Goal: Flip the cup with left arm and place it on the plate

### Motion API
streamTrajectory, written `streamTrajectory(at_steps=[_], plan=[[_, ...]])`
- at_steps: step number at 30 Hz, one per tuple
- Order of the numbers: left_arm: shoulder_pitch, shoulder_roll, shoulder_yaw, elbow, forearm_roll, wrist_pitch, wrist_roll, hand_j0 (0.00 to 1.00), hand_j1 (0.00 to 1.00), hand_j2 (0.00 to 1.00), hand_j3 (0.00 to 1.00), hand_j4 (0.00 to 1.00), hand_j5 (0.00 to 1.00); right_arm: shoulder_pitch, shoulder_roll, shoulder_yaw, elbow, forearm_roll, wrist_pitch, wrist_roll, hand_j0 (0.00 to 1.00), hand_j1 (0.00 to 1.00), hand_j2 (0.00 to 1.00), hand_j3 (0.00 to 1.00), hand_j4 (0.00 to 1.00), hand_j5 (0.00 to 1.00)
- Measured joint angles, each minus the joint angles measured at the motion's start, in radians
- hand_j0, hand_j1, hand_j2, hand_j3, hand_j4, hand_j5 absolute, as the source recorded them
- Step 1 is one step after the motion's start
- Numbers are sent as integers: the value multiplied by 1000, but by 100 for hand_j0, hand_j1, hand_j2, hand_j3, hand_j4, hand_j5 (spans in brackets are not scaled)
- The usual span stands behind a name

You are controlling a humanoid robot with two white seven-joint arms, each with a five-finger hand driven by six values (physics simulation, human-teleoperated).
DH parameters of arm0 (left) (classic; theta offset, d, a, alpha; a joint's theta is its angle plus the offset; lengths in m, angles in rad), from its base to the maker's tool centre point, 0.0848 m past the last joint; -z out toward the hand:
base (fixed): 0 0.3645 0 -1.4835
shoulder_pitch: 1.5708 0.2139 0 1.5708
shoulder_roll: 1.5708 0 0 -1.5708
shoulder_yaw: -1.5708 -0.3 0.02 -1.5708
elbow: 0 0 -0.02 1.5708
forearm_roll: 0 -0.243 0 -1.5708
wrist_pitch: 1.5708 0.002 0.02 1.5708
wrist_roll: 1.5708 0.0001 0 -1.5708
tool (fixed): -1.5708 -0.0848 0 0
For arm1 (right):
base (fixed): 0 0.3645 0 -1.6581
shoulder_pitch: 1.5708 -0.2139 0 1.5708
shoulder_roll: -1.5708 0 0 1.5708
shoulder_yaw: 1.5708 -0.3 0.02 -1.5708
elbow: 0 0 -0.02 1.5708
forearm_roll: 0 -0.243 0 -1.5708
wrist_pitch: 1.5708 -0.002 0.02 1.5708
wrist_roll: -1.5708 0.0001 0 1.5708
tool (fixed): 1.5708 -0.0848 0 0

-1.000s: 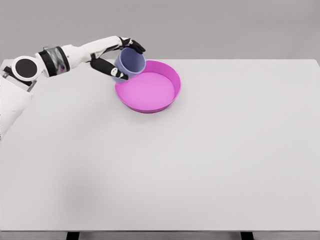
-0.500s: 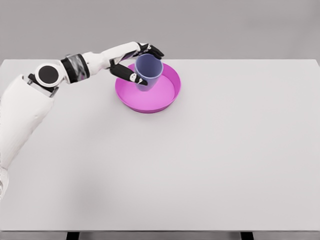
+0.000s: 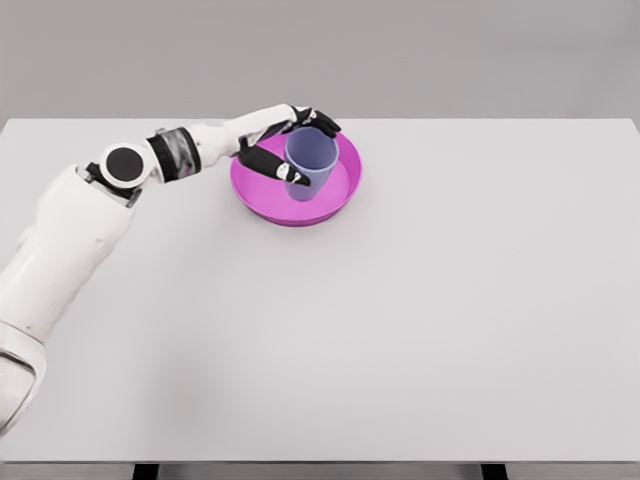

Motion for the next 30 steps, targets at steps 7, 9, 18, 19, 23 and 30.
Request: streamTrajectory(at_steps=[7, 9, 18, 19, 23, 30], plan=[[0, -7, -1, 7, -1, -2, 0, 81, 81, 81, 81, 81, 81, 0, 0, 0, 0, 0, 0, 0, 100, 100, 100, 100, 100, 100], [0, -8, -1, 8, -1, -1, 0, 86, 86, 86, 86, 86, 86, 0, 0, 0, 0, 0, 0, 0, 100, 100, 100, 100, 100, 100], [2, -8, -1, 8, 0, 4, 0, 91, 91, 91, 91, 91, 91, 0, 0, 0, 0, 0, 0, 0, 100, 100, 100, 100, 100, 100], [5, -8, 0, 8, 0, 4, 0, 92, 92, 92, 92, 92, 92, 0, 0, 0, 0, 0, 0, 0, 100, 100, 100, 100, 100, 100], [35, -5, 2, -13, 8, 4, 0, 94, 94, 94, 94, 94, 94, 0, 0, 0, 0, 0, 0, 0, 100, 100, 100, 100, 100, 100], [46, 7, 7, -65, 16, 5, 0, 94, 94, 94, 94, 94, 94, 0, 0, 0, 0, 0, 0, 0, 100, 100, 100, 100, 100, 100]])
